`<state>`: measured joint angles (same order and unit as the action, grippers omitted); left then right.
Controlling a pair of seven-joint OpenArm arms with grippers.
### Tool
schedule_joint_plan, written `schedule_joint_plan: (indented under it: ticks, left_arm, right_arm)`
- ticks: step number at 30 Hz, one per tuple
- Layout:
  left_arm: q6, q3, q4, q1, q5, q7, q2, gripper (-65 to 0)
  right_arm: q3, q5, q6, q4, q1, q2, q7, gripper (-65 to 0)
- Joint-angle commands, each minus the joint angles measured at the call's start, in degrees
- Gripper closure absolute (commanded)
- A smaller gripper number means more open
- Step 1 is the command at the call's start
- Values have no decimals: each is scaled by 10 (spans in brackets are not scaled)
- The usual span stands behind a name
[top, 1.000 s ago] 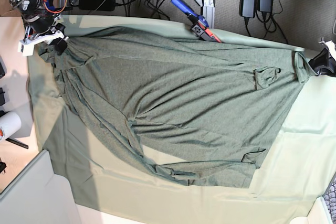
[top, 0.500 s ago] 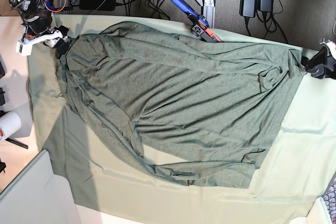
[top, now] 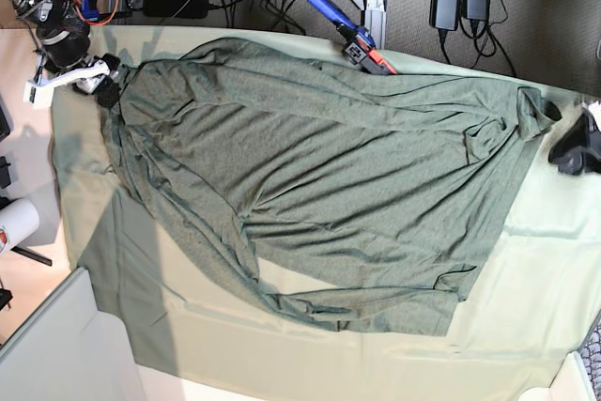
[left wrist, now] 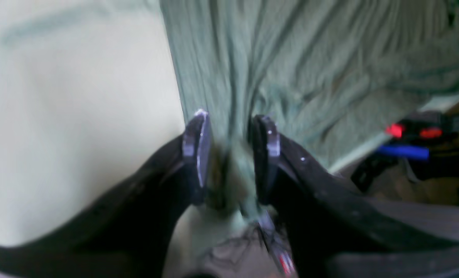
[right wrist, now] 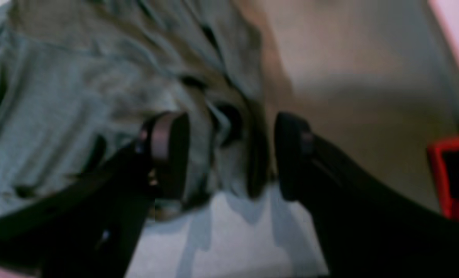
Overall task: Fold the T-shirt properly
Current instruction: 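Pull the shirt with both grippers, then open the left gripper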
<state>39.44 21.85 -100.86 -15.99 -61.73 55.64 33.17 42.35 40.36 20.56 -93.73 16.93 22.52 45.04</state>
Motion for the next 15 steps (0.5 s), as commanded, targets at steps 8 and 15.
schedule_joint_plan:
  ticks: [8,15]
  left_arm:
    - [6,-11,47,115,59,-80,11,-226]
    - [6,-141,231,263,119,-132,9,-226]
  right_arm:
    - [5,-9,3,6,-114,11,-26,-347]
    - [-15,-39,3,137,-264,13,-59,-347]
